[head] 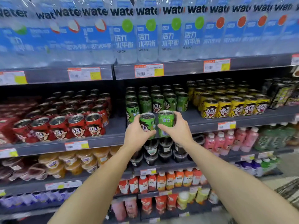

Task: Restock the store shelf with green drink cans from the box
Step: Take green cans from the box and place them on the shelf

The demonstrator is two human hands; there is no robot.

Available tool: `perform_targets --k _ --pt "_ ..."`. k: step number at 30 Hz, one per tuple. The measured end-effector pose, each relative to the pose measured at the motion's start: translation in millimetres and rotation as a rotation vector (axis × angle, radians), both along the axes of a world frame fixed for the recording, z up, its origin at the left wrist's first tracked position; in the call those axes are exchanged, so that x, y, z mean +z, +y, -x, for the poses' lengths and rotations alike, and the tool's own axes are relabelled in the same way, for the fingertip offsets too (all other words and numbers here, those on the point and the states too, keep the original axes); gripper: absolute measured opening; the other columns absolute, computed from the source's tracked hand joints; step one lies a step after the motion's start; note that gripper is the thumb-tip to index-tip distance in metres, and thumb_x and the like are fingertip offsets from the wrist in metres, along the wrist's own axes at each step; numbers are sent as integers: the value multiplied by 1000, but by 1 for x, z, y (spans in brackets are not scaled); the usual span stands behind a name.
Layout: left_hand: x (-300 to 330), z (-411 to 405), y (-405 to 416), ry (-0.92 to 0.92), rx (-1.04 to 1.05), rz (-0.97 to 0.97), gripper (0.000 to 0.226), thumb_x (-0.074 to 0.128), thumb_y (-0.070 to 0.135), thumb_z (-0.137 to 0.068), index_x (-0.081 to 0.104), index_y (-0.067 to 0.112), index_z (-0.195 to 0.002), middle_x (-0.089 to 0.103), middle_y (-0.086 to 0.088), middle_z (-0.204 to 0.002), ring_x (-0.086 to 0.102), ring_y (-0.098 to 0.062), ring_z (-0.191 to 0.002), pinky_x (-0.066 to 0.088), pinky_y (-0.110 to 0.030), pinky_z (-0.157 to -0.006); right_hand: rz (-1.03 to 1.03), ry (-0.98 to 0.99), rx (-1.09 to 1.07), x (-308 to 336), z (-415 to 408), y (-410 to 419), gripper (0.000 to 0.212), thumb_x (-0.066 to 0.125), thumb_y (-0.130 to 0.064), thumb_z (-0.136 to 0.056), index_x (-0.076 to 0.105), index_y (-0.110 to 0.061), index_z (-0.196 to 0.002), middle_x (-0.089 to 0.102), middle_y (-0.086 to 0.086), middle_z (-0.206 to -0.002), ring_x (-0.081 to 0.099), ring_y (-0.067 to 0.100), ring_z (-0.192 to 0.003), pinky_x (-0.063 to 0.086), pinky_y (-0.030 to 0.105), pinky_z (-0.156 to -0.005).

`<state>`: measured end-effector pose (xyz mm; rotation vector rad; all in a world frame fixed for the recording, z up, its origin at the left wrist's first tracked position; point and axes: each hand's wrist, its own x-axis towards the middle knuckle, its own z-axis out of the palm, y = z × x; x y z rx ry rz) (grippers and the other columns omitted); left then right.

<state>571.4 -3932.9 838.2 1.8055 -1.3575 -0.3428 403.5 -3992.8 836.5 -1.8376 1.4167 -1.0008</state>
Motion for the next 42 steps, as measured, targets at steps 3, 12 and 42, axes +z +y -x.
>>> perform_targets --k 3,12,42 --pt "5 3 -16 -31 8 46 87 82 43 -68 38 24 -141 64 3 -120 59 -18 -112 45 -27 -85 22 24 0 11 -1 -16 90 78 -58 -70 36 -27 -142 59 -2 -127 57 19 -117 51 40 -93" --pt "3 12 -57 93 129 109 81 86 39 -64 46 22 -133 66 5 -116 62 -15 -107 49 -30 -87 -6 36 57 12 -5 -62 91 77 -55 -75 30 -25 -148 49 3 -143 43 25 -132 43 40 -97" --pt "-33 20 -83 50 237 128 86 83 32 -72 34 21 -142 57 0 -131 55 -21 -119 49 -37 -93 -14 -83 189 -25 -18 -88 86 84 -33 -74 34 -20 -143 55 4 -133 51 25 -124 46 40 -98"
